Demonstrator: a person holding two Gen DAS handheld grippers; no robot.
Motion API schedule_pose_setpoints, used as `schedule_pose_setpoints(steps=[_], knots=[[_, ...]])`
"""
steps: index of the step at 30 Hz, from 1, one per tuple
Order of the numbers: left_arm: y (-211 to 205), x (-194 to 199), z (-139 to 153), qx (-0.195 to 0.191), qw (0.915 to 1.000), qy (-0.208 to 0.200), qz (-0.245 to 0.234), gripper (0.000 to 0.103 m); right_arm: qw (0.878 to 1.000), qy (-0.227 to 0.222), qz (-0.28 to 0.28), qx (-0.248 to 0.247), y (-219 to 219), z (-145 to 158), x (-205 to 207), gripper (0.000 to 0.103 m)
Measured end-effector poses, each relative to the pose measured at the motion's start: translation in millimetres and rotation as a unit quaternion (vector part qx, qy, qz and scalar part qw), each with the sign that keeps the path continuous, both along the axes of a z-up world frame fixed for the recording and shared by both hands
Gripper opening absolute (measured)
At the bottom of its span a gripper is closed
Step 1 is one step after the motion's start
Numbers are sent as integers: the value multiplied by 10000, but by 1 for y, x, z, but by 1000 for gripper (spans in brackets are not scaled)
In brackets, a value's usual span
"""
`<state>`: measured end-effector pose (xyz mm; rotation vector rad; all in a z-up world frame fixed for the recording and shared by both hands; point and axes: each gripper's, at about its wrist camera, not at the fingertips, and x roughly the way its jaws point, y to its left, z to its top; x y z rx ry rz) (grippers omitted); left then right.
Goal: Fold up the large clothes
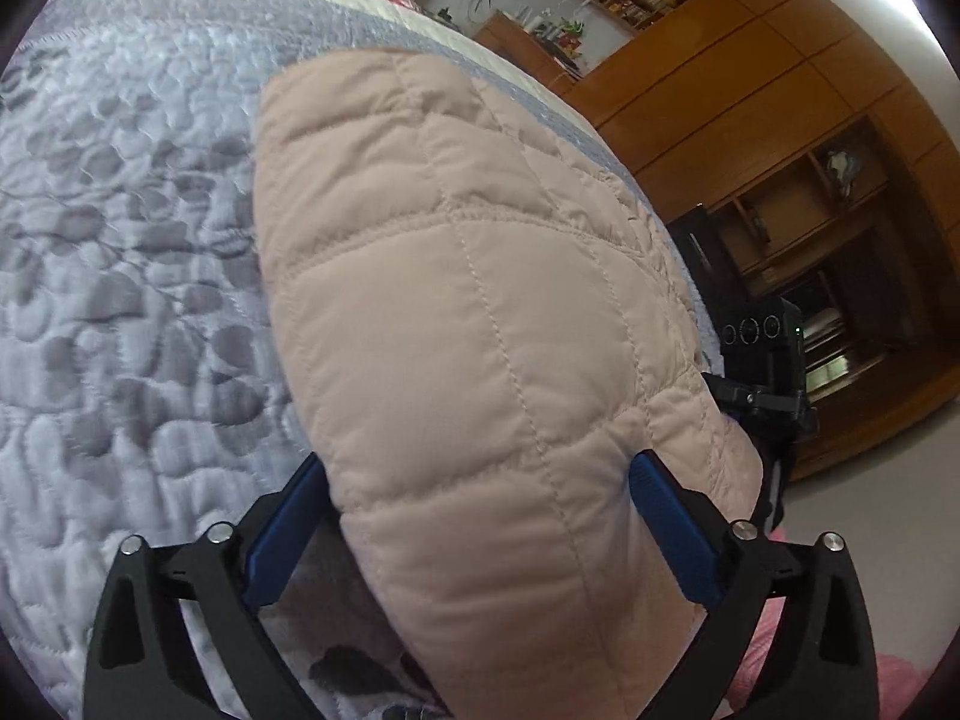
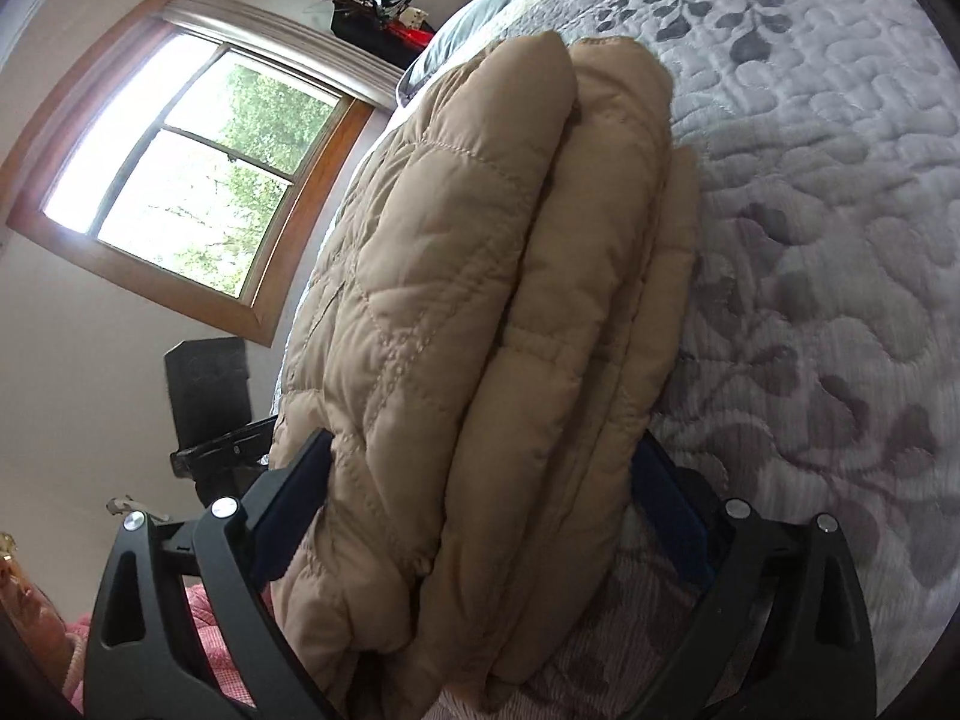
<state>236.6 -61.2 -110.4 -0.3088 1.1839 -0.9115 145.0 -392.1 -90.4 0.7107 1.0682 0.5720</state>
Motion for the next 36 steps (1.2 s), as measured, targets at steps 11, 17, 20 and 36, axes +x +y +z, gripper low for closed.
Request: schedule_pose_setpoints(steps=[11, 17, 20, 36], knots=[[-18, -12, 11, -6, 9986, -524, 95, 76, 9988, -369, 297, -101, 26, 7, 7, 54], [-11, -23, 39, -230, 9943, -1032, 129, 62, 9950, -905, 325, -270, 30, 37, -3, 41], [-8, -25, 60, -261, 9900, -1371, 184, 62, 9924, -1111, 383, -367, 39, 55, 0, 41], [62, 87, 79, -273, 9824, -1507, 1074, 63, 9845, -1288, 946, -729, 67, 72, 54, 41]])
